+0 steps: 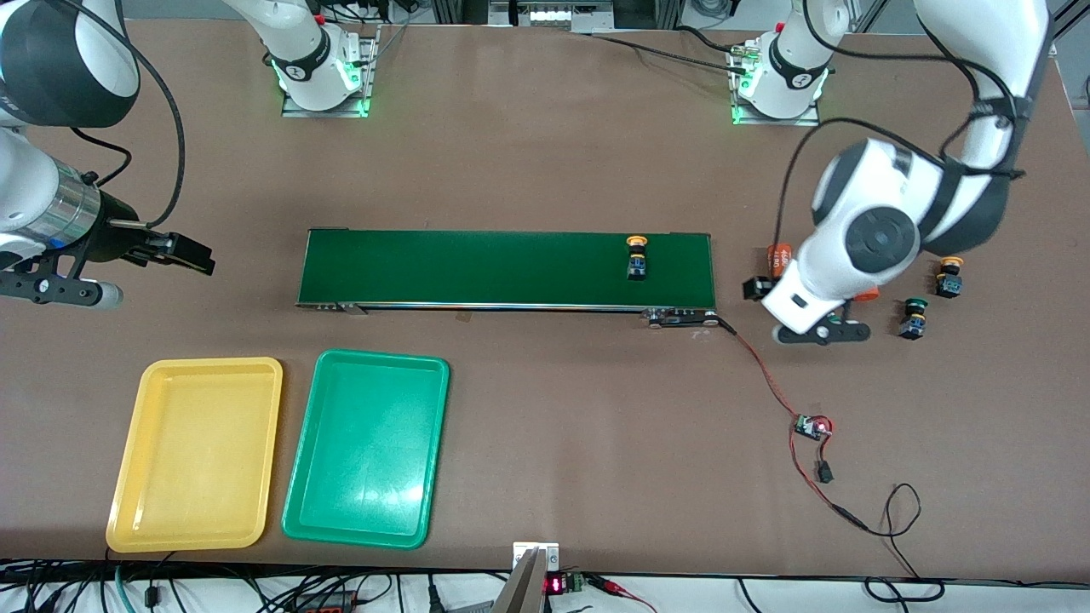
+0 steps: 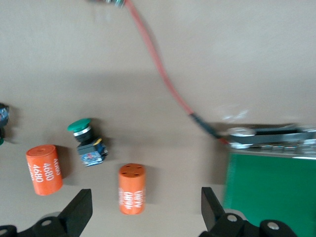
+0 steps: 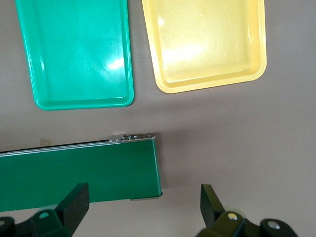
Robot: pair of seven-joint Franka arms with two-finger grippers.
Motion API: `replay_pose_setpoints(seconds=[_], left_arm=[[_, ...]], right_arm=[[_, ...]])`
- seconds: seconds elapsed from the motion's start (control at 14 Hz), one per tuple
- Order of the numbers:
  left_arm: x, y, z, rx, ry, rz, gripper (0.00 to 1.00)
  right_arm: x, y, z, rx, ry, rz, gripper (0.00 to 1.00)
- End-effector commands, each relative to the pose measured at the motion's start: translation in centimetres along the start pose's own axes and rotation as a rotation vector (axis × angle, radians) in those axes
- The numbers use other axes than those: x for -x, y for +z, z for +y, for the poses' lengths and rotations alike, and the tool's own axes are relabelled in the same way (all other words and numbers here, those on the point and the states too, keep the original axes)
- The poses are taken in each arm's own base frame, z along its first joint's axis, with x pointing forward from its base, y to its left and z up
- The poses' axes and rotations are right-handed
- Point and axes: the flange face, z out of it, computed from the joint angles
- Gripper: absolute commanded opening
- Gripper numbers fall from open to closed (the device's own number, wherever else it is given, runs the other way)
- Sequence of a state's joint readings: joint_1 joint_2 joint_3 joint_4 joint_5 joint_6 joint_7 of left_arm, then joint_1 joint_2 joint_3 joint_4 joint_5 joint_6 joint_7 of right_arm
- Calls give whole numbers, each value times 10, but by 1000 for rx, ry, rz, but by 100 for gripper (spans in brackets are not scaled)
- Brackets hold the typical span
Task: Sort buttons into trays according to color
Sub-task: 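Grasp the orange cylinder with the left gripper while the right gripper approaches the belt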
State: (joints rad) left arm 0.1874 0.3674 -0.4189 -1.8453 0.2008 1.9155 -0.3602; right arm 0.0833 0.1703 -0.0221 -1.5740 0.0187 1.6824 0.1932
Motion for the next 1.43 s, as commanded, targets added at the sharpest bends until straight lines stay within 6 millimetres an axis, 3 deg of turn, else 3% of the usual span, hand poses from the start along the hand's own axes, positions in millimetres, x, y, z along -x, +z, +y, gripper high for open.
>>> replay_pose_setpoints(seconds=[0.0, 0.14, 0.43, 0.71, 0.93, 1.14, 1.28, 1.36], left_arm=[[21, 52, -16, -15, 35, -31, 95], [31, 88, -35, 11, 10, -6, 93], [65, 134, -29, 16, 32, -30, 89], [77, 151, -25, 30, 51, 2, 82], [80, 164, -24, 29, 79, 23, 82], [78, 172, -28, 35, 76, 22, 62], [77, 170, -27, 35, 78, 25, 26], [76, 168, -28, 34, 76, 28, 15]], right_arm=[[0, -2, -2, -13, 3, -1, 100], [0, -1, -1, -13, 3, -5, 100], [3, -2, 2, -11, 3, -14, 100], [7, 2, 4, -6, 4, -40, 100], [14, 9, 1, -7, 5, -43, 100], [25, 21, 1, -13, 10, -18, 100], [35, 29, -1, -18, 10, 1, 100], [40, 33, -4, -18, 27, 2, 100]])
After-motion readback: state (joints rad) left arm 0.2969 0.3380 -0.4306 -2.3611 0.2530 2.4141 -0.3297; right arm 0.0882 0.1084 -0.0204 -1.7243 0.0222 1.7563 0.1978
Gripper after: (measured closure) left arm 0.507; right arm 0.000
